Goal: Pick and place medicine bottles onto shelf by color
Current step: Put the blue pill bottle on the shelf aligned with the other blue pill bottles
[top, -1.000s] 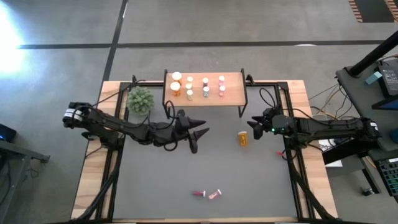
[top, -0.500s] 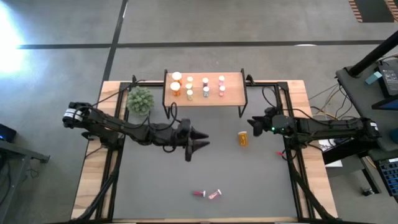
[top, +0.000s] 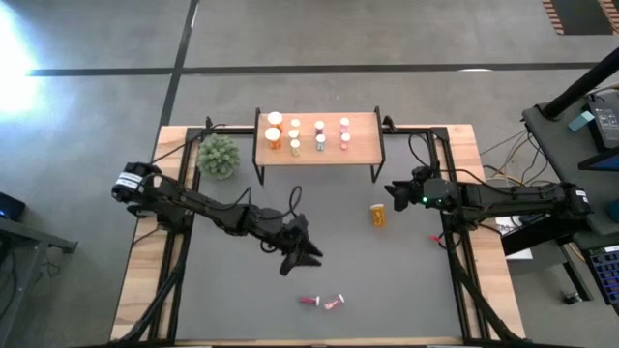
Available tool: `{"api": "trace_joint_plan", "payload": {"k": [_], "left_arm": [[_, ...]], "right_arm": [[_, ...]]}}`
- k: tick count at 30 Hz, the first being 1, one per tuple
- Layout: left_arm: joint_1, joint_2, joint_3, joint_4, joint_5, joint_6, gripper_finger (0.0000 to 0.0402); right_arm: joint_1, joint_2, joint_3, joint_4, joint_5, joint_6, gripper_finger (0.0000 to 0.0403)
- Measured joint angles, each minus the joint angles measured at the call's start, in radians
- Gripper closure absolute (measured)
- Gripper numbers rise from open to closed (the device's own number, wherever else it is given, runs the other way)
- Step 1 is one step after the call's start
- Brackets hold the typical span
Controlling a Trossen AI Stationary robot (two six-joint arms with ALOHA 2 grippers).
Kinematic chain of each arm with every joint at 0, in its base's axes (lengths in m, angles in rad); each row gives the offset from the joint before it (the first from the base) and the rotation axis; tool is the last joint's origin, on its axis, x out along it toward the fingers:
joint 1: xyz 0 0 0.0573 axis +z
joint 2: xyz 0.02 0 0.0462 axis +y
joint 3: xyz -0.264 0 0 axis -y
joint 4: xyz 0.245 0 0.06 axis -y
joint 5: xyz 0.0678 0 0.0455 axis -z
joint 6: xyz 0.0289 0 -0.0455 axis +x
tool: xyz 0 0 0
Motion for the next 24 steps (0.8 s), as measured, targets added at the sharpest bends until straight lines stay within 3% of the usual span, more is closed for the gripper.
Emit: {"api": "trace_joint_plan", "payload": {"k": [7, 13, 17, 24], "left_arm": [[-0.118, 0.006, 0.007, -0.068, 0.031, -0.043, 0.0255], [-0.217, 0.006, 0.073, -0.226, -0.087, -0.025, 0.0255], [-0.246, 0.039, 0.159, -0.323, -0.095, -0.009, 0.0255], [-0.253, 0.211, 0.368, -0.413, -0.110, 0.039, 0.0255]], "right_arm": [[0.000, 0.000, 0.000, 0.000, 0.000, -0.002, 0.0199], [0.000, 0.000, 0.000, 0.000, 0.000, -0.002, 0.0200], [0.000, 0.000, 0.000, 0.000, 0.000, -0.001, 0.0199], [0.000, 0.000, 0.000, 0.000, 0.000, -0.002, 0.0199]]}}
